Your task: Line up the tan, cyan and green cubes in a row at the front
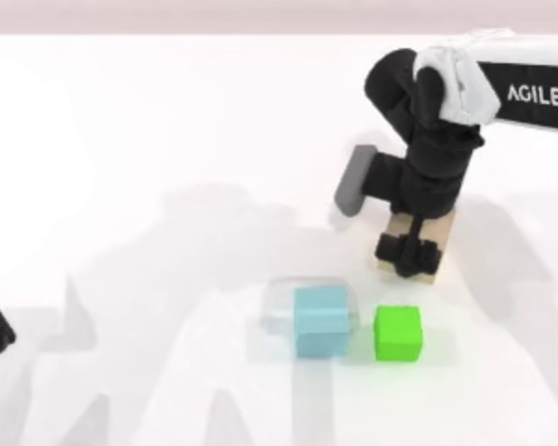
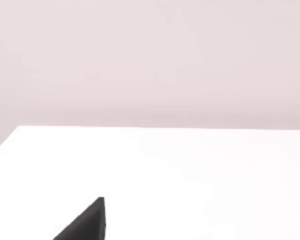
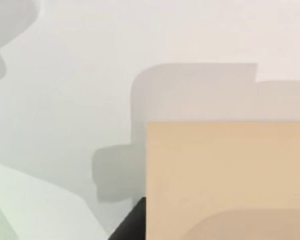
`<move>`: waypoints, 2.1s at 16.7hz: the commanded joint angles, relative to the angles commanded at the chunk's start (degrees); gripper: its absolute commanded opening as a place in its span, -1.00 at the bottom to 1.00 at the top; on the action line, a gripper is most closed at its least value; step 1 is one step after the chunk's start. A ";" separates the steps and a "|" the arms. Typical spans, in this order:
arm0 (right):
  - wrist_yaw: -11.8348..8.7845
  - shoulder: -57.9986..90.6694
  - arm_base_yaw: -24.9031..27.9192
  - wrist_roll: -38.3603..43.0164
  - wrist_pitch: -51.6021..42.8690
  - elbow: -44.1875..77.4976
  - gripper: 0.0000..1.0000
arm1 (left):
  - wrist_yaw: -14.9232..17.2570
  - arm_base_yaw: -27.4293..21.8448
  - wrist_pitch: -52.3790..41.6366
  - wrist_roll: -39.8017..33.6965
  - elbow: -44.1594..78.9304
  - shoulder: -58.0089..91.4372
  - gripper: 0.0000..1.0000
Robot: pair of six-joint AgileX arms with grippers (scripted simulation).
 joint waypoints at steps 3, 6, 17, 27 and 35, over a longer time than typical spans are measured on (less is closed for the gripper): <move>-0.13 -0.70 -0.11 0.23 -0.40 -0.05 -1.00 | 0.00 0.00 0.00 0.00 0.00 0.00 1.00; -0.13 -1.25 0.08 0.08 -2.74 1.89 -1.00 | 0.00 0.00 0.00 0.00 0.00 0.00 1.00; -0.18 -4.40 0.21 0.21 -14.10 9.70 -1.00 | 0.00 0.00 0.00 0.00 0.00 0.00 1.00; -0.03 10.50 20.86 5.57 -28.38 39.32 -1.00 | 0.00 0.00 0.00 0.00 0.00 0.00 1.00; 0.12 15.36 29.22 8.10 -33.47 49.25 -1.00 | 0.00 0.00 0.00 0.00 0.00 0.00 1.00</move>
